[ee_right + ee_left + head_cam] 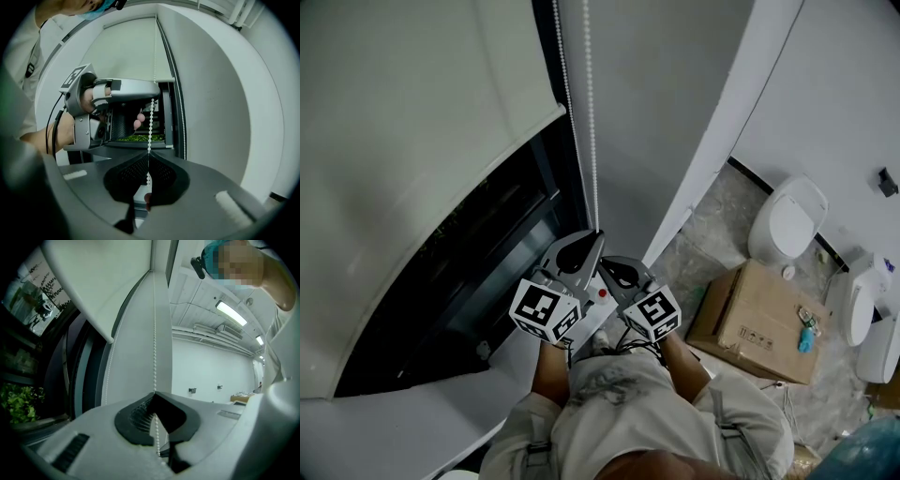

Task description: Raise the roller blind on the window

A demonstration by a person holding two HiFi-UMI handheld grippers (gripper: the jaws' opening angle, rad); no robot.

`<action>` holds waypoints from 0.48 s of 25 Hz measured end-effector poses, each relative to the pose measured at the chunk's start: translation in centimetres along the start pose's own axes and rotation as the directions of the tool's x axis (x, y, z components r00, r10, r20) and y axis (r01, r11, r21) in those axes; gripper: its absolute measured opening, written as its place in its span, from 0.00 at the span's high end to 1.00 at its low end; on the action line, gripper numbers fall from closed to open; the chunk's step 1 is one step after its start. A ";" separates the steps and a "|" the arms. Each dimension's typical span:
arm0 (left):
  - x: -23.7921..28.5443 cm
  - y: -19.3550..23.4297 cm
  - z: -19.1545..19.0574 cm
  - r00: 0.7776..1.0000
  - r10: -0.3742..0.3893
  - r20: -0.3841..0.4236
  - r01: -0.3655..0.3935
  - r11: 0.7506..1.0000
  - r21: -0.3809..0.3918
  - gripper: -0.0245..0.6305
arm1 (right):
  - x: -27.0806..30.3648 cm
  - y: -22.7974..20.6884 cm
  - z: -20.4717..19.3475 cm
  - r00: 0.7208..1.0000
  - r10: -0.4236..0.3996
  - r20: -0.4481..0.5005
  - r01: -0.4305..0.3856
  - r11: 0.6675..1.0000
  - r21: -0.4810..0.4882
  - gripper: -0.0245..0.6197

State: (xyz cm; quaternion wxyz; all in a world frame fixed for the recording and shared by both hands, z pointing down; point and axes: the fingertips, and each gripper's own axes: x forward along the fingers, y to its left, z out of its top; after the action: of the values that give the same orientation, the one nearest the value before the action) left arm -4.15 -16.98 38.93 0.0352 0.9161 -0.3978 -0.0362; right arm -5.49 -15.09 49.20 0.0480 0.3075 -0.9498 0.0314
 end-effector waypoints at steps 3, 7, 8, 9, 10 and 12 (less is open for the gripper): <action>0.0 0.0 -0.8 1.000 0.001 -0.014 -0.002 1.000 -0.008 0.95 | -0.1 0.0 -0.9 1.000 0.004 -0.010 -0.004 1.000 0.005 0.95; 0.0 -0.2 -2.0 0.999 0.003 -0.034 -0.004 1.000 -0.021 0.95 | -0.3 0.1 -2.2 1.000 0.006 -0.029 -0.006 1.000 0.021 0.95; 0.0 -0.2 -2.3 0.999 0.003 -0.037 -0.004 1.000 -0.025 0.95 | -0.2 0.0 -2.4 0.999 0.007 -0.032 -0.006 1.000 0.024 0.95; 0.0 -0.1 -2.5 0.999 0.002 -0.039 -0.003 1.000 -0.029 0.95 | -0.1 0.0 -2.7 0.999 0.007 -0.034 -0.006 1.000 0.025 0.95; 0.0 -0.1 -2.8 0.999 0.001 -0.041 -0.002 0.999 -0.032 0.95 | -0.1 0.0 -2.9 0.999 0.008 -0.036 -0.007 1.000 0.025 0.95; 0.0 -0.1 -3.2 0.999 -0.002 -0.045 0.000 0.999 -0.038 0.95 | -0.1 -0.1 -3.4 0.999 0.008 -0.040 -0.007 1.000 0.026 0.95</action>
State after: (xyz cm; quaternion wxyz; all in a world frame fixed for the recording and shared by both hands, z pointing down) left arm -3.79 -16.81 42.11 0.0616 0.9161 -0.3956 -0.0231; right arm -5.10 -14.77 52.58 0.0629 0.3038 -0.9493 0.0503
